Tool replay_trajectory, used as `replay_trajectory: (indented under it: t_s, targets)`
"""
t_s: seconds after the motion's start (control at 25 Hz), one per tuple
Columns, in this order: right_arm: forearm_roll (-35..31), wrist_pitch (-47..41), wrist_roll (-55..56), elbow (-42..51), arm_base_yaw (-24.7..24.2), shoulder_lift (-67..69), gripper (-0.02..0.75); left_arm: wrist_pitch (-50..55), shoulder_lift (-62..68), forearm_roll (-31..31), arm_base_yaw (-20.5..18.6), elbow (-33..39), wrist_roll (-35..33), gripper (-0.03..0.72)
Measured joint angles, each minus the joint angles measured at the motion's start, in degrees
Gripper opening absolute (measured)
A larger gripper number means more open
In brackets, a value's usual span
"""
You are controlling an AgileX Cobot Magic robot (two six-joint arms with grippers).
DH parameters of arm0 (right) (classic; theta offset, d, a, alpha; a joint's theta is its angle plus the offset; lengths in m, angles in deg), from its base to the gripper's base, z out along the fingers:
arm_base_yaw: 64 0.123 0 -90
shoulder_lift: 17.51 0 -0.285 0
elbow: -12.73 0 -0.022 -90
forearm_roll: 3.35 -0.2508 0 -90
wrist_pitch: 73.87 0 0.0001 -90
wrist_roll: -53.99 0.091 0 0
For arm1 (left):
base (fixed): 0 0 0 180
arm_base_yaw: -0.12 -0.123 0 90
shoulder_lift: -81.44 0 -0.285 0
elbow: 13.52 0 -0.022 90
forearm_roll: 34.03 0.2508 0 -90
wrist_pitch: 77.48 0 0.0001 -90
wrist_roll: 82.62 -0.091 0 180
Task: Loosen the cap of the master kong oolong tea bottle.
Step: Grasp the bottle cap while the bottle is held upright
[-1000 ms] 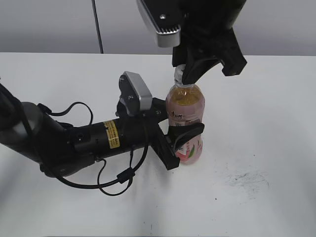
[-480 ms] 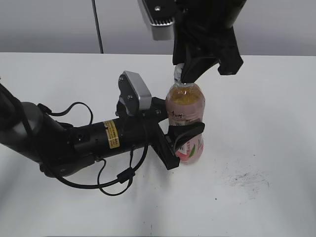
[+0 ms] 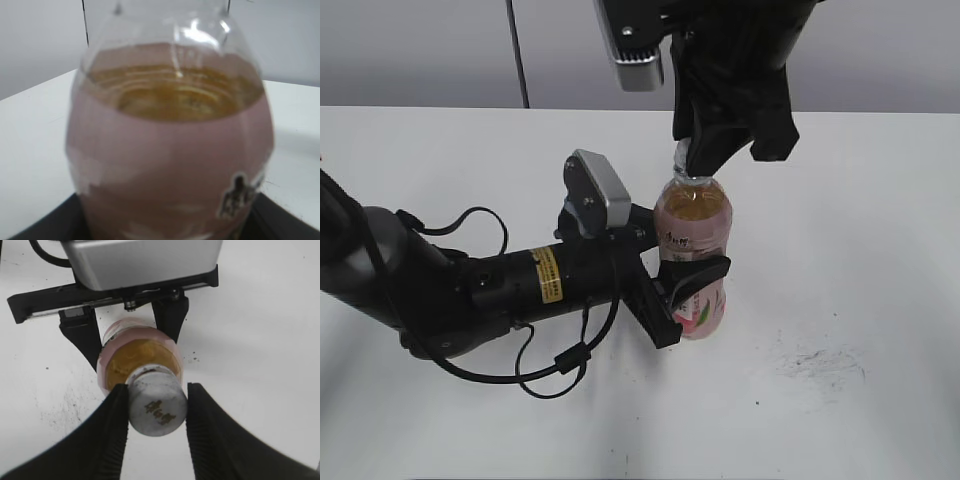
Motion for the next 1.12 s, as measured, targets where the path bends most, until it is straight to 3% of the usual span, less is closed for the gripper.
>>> replay_trajectory:
  t_s: [0.84,1.12]
  targets:
    - [-0.80,0.27,5.83,-0.41,0.00,0.00,0.269,0.06,0.00,0.00,0.00,0.00,0.05,0.385]
    - [1.82,1.48,15.18,-0.41,-0.33,-2.69,0.269,0.10,0.00,0.84,0.00,0.00,-0.54,0.385]
